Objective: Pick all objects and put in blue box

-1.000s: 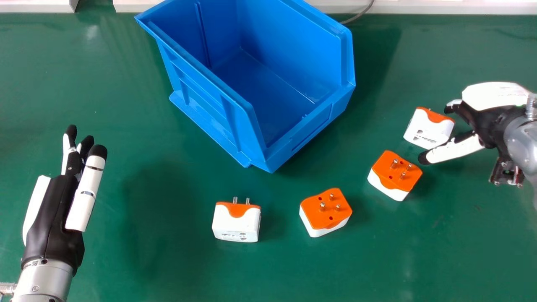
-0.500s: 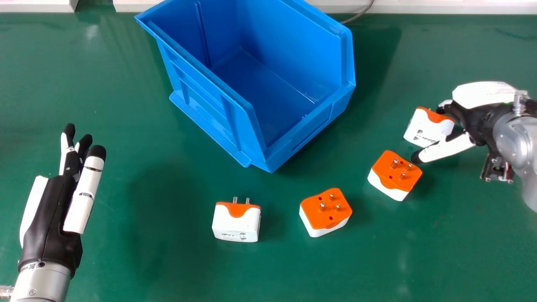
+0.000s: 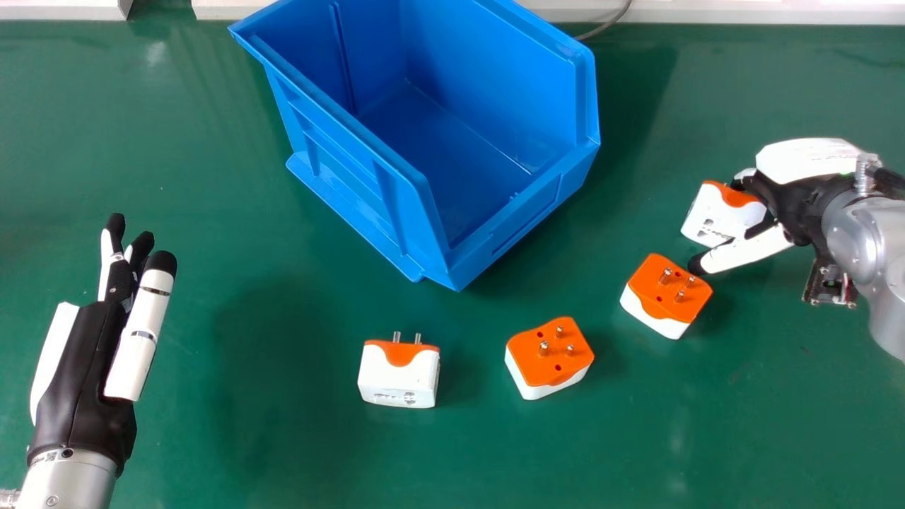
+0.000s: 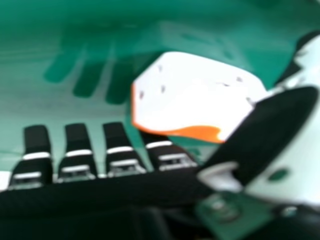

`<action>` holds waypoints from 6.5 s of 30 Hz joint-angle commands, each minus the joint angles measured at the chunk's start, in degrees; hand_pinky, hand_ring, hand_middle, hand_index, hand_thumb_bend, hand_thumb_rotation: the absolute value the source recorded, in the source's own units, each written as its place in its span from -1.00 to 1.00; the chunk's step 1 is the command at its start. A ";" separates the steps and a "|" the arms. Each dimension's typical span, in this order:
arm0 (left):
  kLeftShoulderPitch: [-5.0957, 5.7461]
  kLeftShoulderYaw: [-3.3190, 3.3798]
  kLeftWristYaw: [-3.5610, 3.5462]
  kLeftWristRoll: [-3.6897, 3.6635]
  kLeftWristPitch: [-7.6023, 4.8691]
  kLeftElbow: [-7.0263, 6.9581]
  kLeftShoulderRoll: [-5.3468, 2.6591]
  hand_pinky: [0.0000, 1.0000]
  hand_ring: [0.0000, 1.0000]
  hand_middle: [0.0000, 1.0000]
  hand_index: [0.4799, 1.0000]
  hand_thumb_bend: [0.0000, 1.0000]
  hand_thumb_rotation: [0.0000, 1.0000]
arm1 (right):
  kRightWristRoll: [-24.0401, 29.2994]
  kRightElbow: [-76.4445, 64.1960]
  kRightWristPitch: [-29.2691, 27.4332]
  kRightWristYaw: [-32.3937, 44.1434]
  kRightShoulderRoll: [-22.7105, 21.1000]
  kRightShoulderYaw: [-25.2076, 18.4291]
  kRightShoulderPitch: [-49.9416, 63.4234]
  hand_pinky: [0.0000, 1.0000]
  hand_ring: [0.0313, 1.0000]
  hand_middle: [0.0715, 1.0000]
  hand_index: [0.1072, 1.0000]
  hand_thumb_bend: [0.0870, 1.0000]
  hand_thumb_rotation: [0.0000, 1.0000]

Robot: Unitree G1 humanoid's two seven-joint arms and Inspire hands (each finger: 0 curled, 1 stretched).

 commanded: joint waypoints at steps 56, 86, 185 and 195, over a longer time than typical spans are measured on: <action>5.13 1.66 -0.38 -1.42 2.49 -7.95 0.51 1.00 1.00 1.00 0.99 -0.39 0.93 | -1.39 9.79 -1.53 -23.36 2.46 2.44 -1.51 -0.30 -0.12 0.01 -0.20 -0.10 -1.00; 5.63 2.02 -0.88 -1.38 2.85 -9.04 0.34 1.00 1.00 1.00 0.98 -0.33 0.89 | -1.36 7.54 -0.35 -24.77 2.60 1.91 0.12 0.27 0.53 0.64 0.58 0.02 -0.10; 16.57 8.99 -4.71 -3.52 2.58 -18.01 0.60 1.00 1.00 1.00 0.97 -0.07 0.92 | 5.60 15.63 -5.90 -26.31 8.12 -0.19 -0.90 -0.24 -0.10 -0.05 -0.08 -0.11 -0.98; 16.27 8.66 -4.47 -3.11 2.72 -17.87 0.53 1.00 1.00 1.00 0.97 -0.08 0.92 | 6.83 15.33 -7.02 -28.09 7.73 -1.90 -0.50 -0.32 -0.12 -0.06 -0.12 -0.10 -1.00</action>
